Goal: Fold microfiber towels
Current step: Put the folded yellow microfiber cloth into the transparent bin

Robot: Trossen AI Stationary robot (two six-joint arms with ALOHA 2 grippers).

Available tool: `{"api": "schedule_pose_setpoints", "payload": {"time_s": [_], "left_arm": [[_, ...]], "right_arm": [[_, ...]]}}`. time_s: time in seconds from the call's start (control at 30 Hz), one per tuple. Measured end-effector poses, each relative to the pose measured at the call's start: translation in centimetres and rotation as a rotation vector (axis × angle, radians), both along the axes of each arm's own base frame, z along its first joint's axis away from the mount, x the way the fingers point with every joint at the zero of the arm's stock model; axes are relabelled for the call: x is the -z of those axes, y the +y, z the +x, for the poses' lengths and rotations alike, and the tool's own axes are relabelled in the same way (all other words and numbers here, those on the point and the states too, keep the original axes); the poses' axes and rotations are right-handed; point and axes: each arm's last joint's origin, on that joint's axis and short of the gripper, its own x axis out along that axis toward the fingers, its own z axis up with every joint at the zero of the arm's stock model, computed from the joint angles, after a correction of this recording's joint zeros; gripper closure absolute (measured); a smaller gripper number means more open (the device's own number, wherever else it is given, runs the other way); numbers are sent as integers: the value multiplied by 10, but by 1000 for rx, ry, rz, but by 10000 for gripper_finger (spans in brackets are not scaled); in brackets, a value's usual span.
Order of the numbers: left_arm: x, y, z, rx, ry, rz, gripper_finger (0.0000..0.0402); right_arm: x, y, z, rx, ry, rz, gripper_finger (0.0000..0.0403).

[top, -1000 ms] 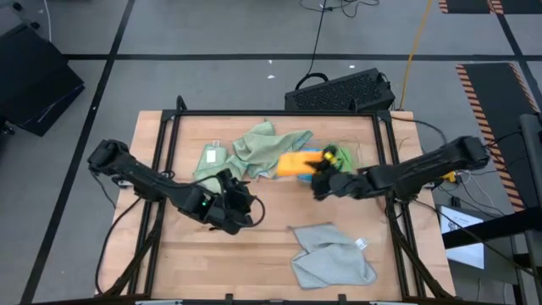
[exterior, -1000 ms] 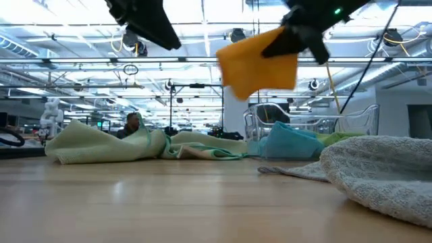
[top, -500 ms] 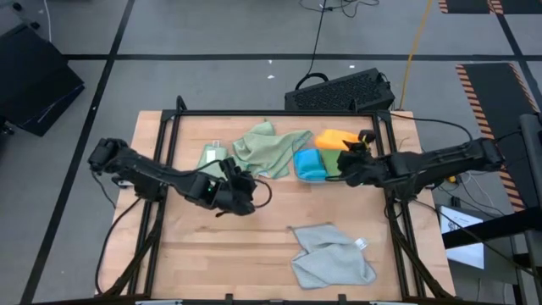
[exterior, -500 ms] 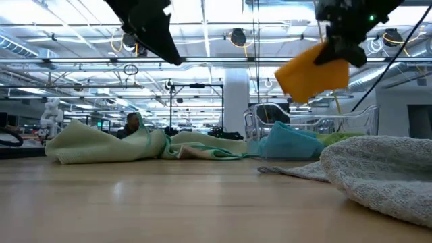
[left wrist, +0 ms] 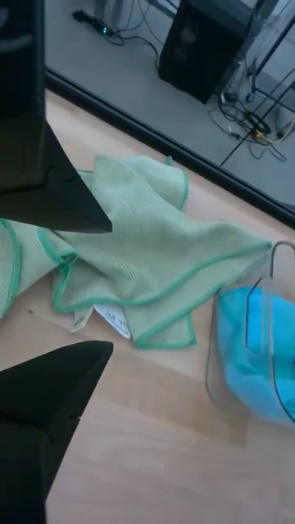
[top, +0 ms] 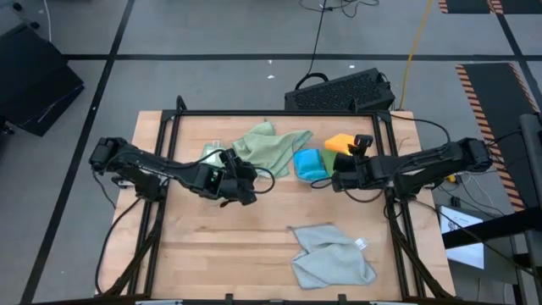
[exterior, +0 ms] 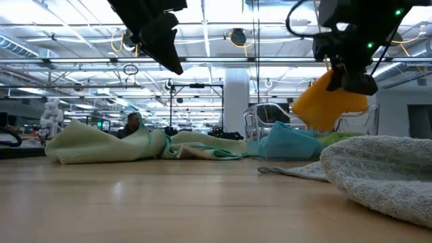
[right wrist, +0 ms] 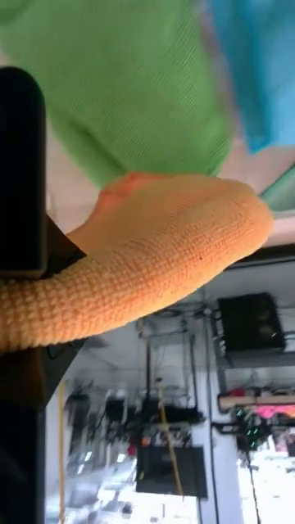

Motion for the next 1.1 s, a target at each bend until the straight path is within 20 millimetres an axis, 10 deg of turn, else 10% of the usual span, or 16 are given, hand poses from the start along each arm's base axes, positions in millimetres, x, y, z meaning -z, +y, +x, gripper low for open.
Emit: {"api": "schedule_pose_setpoints", "payload": {"time_s": [1.1], "left_arm": [[0, 7, 1, -18, 4, 0, 172]], "right_arm": [[16, -17, 14, 44, 47, 215, 327]]}}
